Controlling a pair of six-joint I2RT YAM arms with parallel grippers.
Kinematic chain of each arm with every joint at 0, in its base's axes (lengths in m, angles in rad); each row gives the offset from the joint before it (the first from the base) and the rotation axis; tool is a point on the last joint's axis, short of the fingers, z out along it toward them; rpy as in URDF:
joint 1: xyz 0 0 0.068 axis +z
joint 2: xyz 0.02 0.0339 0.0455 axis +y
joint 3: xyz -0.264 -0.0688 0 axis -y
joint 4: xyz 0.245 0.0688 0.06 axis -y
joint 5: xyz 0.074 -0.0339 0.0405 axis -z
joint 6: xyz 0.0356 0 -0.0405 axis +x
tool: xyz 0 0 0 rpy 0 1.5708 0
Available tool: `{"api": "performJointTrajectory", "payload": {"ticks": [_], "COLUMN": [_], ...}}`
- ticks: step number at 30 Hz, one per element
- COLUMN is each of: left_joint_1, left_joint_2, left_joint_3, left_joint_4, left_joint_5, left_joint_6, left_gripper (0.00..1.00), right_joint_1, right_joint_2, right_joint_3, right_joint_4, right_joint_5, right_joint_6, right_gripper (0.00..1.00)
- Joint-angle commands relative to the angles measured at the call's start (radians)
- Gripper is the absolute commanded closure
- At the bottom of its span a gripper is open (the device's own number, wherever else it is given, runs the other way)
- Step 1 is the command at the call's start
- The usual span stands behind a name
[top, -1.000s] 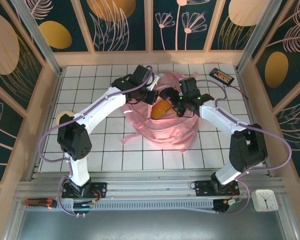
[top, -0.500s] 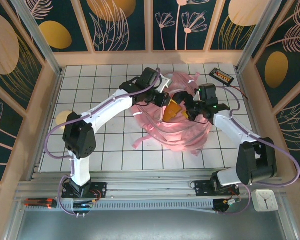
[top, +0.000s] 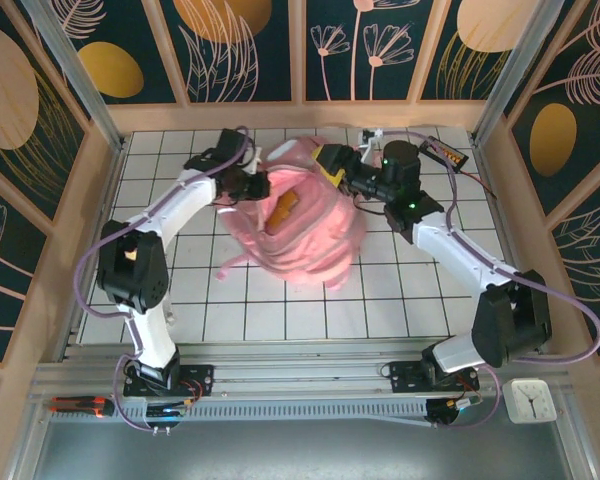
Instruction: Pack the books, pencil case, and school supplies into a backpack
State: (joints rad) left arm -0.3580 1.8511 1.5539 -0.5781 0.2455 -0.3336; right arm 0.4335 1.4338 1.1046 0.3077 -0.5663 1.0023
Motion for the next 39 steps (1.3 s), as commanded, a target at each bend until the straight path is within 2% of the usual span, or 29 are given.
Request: {"api": "performJointTrajectory", "payload": {"ticks": [1, 2, 6, 8, 9, 12, 14, 16, 18, 21, 24, 27, 33, 39], "left_joint_1": [0.022, 0.022, 0.022, 0.022, 0.022, 0.02, 0.013, 0.002, -0.012, -0.044, -0.086, -0.101, -0.101, -0.101], "left_joint_2": [-0.074, -0.087, -0.119, -0.131, -0.169, -0.192, -0.18, -0.164, -0.145, -0.099, -0.078, -0.058, -0.024, -0.027], "left_joint_3": [-0.031, -0.048, -0.097, -0.126, -0.145, -0.185, -0.175, -0.151, -0.131, -0.111, -0.098, -0.089, -0.059, -0.075], "left_joint_4": [-0.016, -0.004, 0.003, 0.023, 0.039, 0.091, 0.099, 0.102, 0.116, 0.145, 0.169, 0.185, 0.173, 0.179], "left_joint_5": [-0.052, -0.046, -0.071, -0.056, -0.041, -0.002, 0.003, 0.004, 0.015, 0.042, 0.028, 0.049, 0.047, 0.043], "left_joint_6": [-0.045, -0.045, -0.028, -0.04, -0.058, -0.104, -0.103, -0.087, -0.084, -0.088, -0.084, -0.087, -0.054, -0.042], "left_gripper": [1.0, 1.0, 1.0, 1.0, 1.0, 1.0, 1.0, 1.0, 1.0, 1.0, 1.0, 1.0, 1.0, 1.0], "right_joint_1": [-0.02, -0.025, -0.061, -0.098, -0.125, -0.23, -0.321, -0.41, -0.505, -0.61, -0.688, -0.696, -0.683, -0.609], "right_joint_2": [0.043, 0.06, 0.109, 0.102, 0.094, 0.054, 0.009, -0.05, -0.1, -0.136, -0.051, 0.074, 0.179, 0.338], "right_joint_3": [-0.004, 0.0, 0.059, 0.087, 0.117, 0.191, 0.173, 0.127, 0.085, 0.024, 0.037, 0.094, 0.093, 0.23], "right_joint_4": [0.062, 0.091, 0.081, -0.036, -0.18, -0.616, -0.736, -0.812, -0.881, -0.894, -1.023, -1.122, -1.086, -1.144], "right_joint_5": [-0.066, -0.102, -0.158, -0.123, -0.072, 0.153, 0.229, 0.308, 0.335, 0.242, 0.228, 0.226, 0.266, 0.36], "right_joint_6": [0.013, 0.017, -0.005, -0.037, -0.069, -0.157, -0.207, -0.205, -0.168, -0.18, -0.187, -0.217, -0.076, 0.024], "right_gripper": [0.42, 0.47, 0.46, 0.43, 0.4, 0.24, 0.02, 0.01, 0.01, 0.01, 0.01, 0.01, 0.01, 0.01]}}
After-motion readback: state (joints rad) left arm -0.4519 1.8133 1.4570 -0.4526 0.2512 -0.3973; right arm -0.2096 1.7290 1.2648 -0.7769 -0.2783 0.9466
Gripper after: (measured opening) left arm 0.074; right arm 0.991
